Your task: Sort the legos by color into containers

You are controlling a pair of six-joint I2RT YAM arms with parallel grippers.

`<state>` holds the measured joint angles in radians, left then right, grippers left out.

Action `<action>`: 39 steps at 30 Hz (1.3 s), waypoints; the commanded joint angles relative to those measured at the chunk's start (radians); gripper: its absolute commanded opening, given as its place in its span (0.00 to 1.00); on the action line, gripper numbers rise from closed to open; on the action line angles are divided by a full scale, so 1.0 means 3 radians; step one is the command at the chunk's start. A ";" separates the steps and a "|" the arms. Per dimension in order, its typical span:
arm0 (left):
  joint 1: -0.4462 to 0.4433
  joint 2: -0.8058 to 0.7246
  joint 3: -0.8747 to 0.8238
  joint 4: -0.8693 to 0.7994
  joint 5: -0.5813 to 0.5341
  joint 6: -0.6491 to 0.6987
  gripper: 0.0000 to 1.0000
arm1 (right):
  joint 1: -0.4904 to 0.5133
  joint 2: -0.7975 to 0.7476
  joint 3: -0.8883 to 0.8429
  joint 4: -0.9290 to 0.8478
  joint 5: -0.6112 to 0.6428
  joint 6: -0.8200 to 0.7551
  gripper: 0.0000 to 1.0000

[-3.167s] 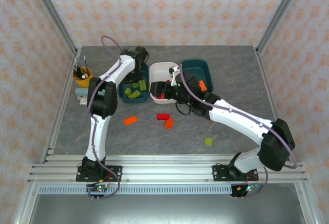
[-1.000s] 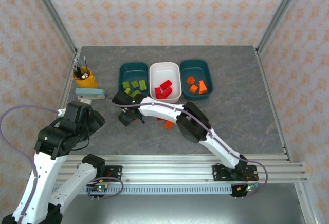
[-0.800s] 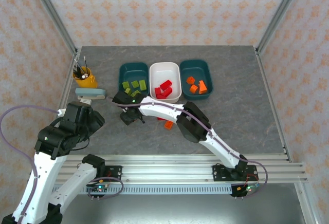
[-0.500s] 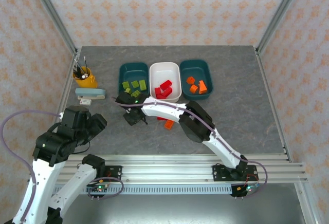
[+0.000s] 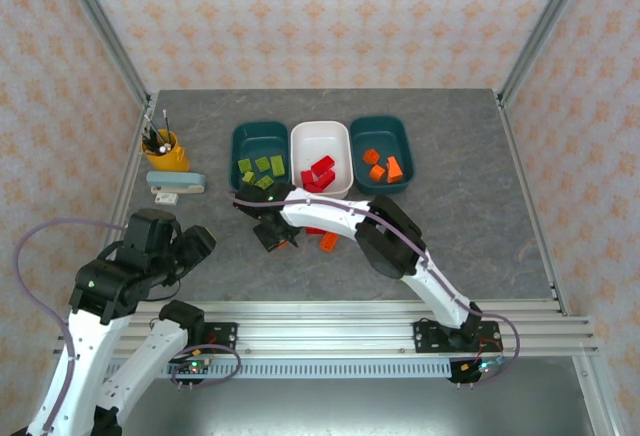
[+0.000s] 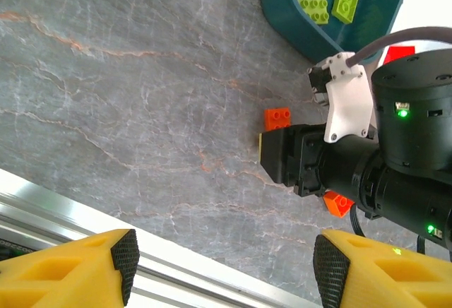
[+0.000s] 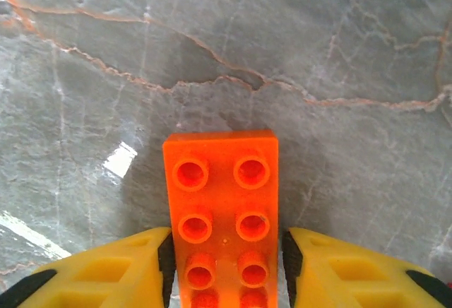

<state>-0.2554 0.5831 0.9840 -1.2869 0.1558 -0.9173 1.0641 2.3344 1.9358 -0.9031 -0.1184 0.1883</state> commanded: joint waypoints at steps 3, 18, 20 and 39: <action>-0.0024 -0.0043 -0.0100 0.0069 0.0125 -0.0076 0.69 | -0.0005 0.0297 0.0317 -0.0487 0.0049 0.0129 0.52; -0.0024 -0.0481 -0.0609 -0.0046 0.0290 -0.0490 0.70 | -0.0050 0.0165 0.0343 -0.0343 0.0066 0.0123 0.31; -0.0027 -0.0484 -0.0672 0.0005 0.0333 -0.0491 0.70 | -0.0049 0.0066 0.0335 -0.0310 0.0090 0.0118 0.31; -0.0031 0.0203 -0.0694 0.1344 0.0992 -0.0357 0.72 | -0.0858 -0.1461 -0.0376 -0.0031 0.0249 0.0325 0.29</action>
<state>-0.2554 0.6018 0.7273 -0.9901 0.4129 -1.0496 0.8635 1.9457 1.8763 -0.9237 -0.0807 0.2626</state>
